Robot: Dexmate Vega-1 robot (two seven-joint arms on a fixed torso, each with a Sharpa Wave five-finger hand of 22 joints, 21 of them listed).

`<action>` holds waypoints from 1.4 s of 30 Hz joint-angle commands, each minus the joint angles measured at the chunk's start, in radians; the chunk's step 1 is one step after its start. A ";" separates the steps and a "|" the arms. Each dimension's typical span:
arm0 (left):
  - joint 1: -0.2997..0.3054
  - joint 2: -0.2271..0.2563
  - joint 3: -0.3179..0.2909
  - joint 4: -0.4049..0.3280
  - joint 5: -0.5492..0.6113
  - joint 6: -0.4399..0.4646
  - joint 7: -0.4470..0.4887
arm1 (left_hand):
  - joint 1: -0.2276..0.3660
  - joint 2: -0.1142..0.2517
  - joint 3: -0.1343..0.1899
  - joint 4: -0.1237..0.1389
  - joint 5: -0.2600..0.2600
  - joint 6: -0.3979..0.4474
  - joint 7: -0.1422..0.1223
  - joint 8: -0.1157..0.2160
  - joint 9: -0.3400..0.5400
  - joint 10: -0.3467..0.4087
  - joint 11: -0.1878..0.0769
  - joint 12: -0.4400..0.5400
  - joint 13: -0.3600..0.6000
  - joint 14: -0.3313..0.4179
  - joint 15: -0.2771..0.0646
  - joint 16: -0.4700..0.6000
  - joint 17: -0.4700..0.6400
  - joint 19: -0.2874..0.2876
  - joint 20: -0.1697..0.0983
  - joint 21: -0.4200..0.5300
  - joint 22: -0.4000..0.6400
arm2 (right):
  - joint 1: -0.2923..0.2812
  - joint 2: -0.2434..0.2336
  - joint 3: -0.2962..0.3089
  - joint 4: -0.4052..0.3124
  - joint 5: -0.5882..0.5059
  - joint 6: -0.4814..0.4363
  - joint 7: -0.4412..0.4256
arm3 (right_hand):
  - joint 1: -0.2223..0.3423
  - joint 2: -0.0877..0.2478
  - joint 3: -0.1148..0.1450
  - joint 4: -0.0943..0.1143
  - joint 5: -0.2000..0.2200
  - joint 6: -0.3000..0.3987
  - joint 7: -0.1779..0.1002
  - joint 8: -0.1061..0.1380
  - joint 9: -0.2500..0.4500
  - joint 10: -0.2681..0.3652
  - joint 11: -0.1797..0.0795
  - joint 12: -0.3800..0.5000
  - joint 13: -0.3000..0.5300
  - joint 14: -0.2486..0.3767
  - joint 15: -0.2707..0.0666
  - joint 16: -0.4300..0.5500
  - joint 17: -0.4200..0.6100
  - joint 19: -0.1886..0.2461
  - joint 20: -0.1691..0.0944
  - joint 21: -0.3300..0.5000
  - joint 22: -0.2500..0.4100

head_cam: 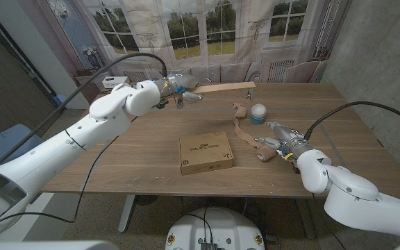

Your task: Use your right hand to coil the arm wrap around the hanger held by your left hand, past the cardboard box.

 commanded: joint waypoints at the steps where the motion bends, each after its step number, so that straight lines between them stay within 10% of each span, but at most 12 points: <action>1: 0.007 0.014 -0.016 0.019 -0.039 -0.008 0.031 | -0.027 0.015 0.015 0.004 0.006 0.002 0.008 0.009 -0.001 -0.002 -0.002 0.007 0.002 -0.002 -0.002 0.005 0.003 -0.007 -0.026 0.007 0.000 | 0.201 -0.001 -0.225 -0.012 -0.076 -0.127 0.127 | 0.001 -0.009 -0.003 0.002 0.005 -0.006 -0.008 0.007 0.004 -0.005 0.005 0.004 0.005 0.015 0.006 0.012 -0.001 0.014 0.003 0.011 0.002; 30: -0.011 0.030 -0.024 0.040 -0.091 -0.053 0.046 | -0.040 0.016 0.027 0.003 0.004 -0.006 0.008 0.024 -0.010 -0.001 -0.001 0.007 0.002 -0.003 -0.003 0.010 0.004 -0.014 -0.027 0.027 -0.017 | 0.425 0.009 -0.503 -0.021 -0.056 -0.303 0.194 | 0.001 -0.040 -0.025 0.014 0.018 -0.046 -0.043 -0.001 0.005 -0.038 -0.027 -0.004 0.006 0.010 -0.005 0.000 0.000 0.021 0.022 0.004 0.003; 42: -0.009 0.033 -0.027 0.048 -0.108 -0.067 0.050 | -0.046 0.017 0.032 0.003 0.002 -0.007 0.009 0.030 -0.018 -0.002 0.001 0.006 0.002 -0.006 -0.001 0.007 -0.001 -0.018 -0.026 0.039 -0.021 | 0.336 0.086 -0.446 0.072 -0.383 -0.303 0.463 | 0.017 -0.045 -0.026 0.012 0.026 -0.073 -0.059 -0.001 0.006 -0.071 -0.049 -0.010 0.007 -0.011 -0.016 -0.009 0.000 0.015 0.020 -0.002 0.004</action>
